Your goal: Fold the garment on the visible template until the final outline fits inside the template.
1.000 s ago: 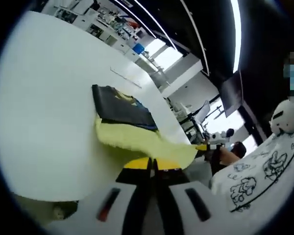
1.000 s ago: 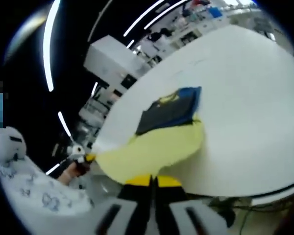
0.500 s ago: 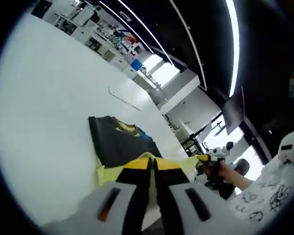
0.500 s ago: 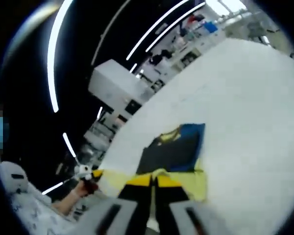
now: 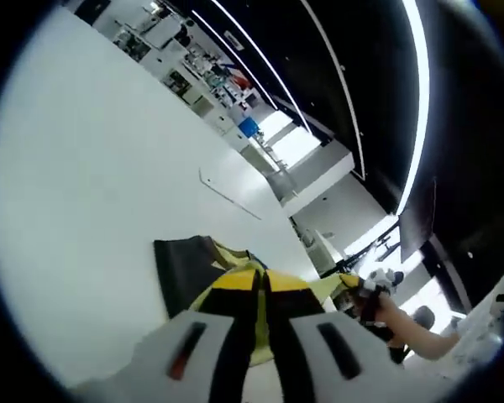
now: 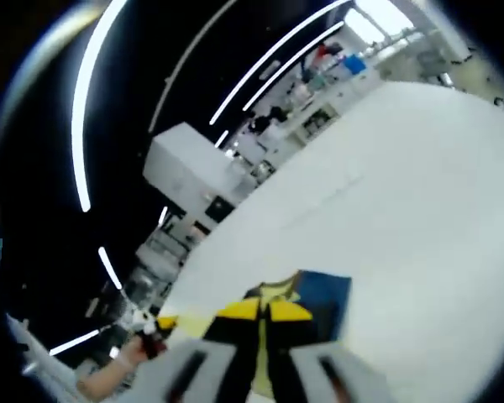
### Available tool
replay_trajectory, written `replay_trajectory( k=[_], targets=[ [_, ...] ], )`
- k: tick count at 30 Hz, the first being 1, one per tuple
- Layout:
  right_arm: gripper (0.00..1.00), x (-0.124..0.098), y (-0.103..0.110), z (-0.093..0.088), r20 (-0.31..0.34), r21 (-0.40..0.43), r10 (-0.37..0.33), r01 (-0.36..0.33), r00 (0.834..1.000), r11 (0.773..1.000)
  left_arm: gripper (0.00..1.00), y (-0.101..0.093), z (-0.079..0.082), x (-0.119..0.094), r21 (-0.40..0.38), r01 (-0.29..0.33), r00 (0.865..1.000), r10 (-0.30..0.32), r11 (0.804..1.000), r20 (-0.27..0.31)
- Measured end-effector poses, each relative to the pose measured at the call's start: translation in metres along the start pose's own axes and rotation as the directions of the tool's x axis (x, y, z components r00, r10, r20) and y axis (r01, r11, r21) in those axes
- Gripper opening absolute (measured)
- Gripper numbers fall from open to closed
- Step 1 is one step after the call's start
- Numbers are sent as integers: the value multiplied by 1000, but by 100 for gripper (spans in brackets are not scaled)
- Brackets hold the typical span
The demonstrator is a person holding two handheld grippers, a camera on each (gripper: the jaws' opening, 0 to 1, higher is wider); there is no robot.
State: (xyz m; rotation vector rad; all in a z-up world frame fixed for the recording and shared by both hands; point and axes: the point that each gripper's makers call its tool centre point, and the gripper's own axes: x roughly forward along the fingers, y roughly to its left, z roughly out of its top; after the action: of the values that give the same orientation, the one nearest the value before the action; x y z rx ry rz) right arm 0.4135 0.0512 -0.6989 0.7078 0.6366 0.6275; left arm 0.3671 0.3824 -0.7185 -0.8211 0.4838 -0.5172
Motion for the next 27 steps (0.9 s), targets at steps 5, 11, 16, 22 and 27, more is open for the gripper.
replay_trajectory(
  k=[5,11,16,22,27],
  targets=[
    [0,18,-12,7,-14,1,-22,22,1000,1000,0,17,17,9,-26,-24,999,25,999,38],
    [0,42,-30,8,-35,0,-50,50,998,999,0,31,18,22,-56,-64,996,67,996,56],
    [0,58,-50,4,-51,16,-90,91,995,996,0,23,0,38,-66,-95,994,98,993,49],
    [0,73,-67,-3,-71,26,-121,123,990,992,0,25,-14,47,-79,-150,987,154,985,41],
    [0,76,-80,-11,-94,21,-158,160,983,987,0,43,-13,51,-75,-170,985,172,983,27]
  ],
)
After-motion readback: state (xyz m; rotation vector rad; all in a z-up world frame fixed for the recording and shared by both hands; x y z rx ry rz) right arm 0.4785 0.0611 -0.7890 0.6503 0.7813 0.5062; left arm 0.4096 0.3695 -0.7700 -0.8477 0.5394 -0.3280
